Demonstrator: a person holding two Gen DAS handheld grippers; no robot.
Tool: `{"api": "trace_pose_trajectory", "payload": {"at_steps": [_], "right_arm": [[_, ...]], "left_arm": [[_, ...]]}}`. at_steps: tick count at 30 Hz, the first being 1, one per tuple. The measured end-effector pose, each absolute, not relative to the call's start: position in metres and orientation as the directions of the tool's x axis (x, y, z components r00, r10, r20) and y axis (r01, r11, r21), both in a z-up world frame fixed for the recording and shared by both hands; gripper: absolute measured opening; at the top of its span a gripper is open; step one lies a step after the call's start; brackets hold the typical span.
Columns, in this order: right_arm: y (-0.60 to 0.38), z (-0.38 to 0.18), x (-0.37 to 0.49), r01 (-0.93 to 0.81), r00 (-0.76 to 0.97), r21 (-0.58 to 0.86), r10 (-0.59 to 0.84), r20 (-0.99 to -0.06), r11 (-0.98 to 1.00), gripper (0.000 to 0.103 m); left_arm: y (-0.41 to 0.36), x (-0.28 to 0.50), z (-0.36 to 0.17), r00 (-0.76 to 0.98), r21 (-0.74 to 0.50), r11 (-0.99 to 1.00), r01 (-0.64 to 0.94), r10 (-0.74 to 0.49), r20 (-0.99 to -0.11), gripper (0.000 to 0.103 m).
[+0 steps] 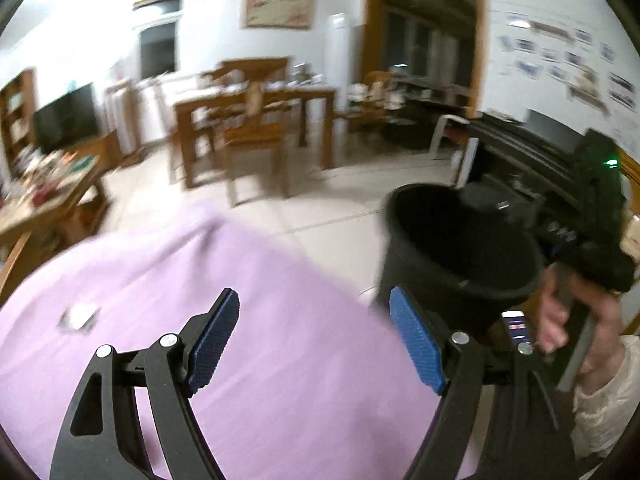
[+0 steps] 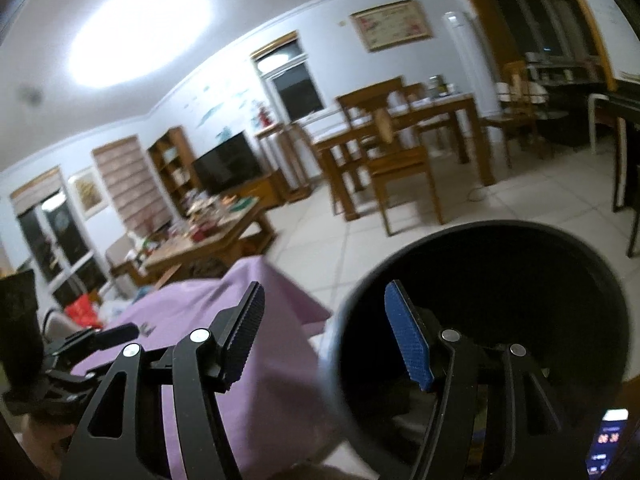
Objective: Collect trash
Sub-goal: 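Move both tools back over the table toward the white cap and battery card, then grasp the white cap with the left tool while the right tool grasps the coin battery card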
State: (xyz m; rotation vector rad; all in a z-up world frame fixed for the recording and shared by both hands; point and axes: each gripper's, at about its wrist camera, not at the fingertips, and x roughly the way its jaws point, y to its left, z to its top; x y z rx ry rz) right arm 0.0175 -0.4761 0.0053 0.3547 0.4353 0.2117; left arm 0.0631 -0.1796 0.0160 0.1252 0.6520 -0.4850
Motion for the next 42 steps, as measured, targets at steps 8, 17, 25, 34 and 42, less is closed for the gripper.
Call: {"api": "trace_pose_trajectory", "payload": {"at_steps": [8, 17, 25, 34, 42], "right_arm": [[-0.369, 0.01, 0.047, -0.31, 0.792, 0.306, 0.423, -0.441, 0.9, 0.063], [-0.266, 0.011, 0.07, -0.481, 0.667, 0.228, 0.522, -0.531, 0.847, 0.063], [-0.176, 0.007, 0.107, -0.611, 0.566, 0.112, 0.531, -0.631, 0.784, 0.061], [-0.081, -0.015, 0.167, -0.707, 0.494, -0.022, 0.471, -0.73, 0.707, 0.056], [-0.053, -0.023, 0.186, -0.727, 0.464, -0.027, 0.461, -0.756, 0.687, 0.029]], "left_arm": [[-0.085, 0.076, -0.02, 0.653, -0.018, 0.961, 0.276, -0.201, -0.73, 0.078], [-0.066, 0.085, -0.026, 0.619, 0.019, 0.957, 0.289, -0.172, -0.766, 0.04], [-0.026, 0.073, -0.021, 0.676, -0.1, 0.976, 0.193, -0.207, -0.707, 0.035], [0.028, 0.067, -0.008, 0.743, -0.215, 0.977, 0.004, -0.146, -0.654, 0.036], [0.033, 0.068, -0.004, 0.752, -0.246, 0.969, 0.003, -0.164, -0.638, 0.036]]}}
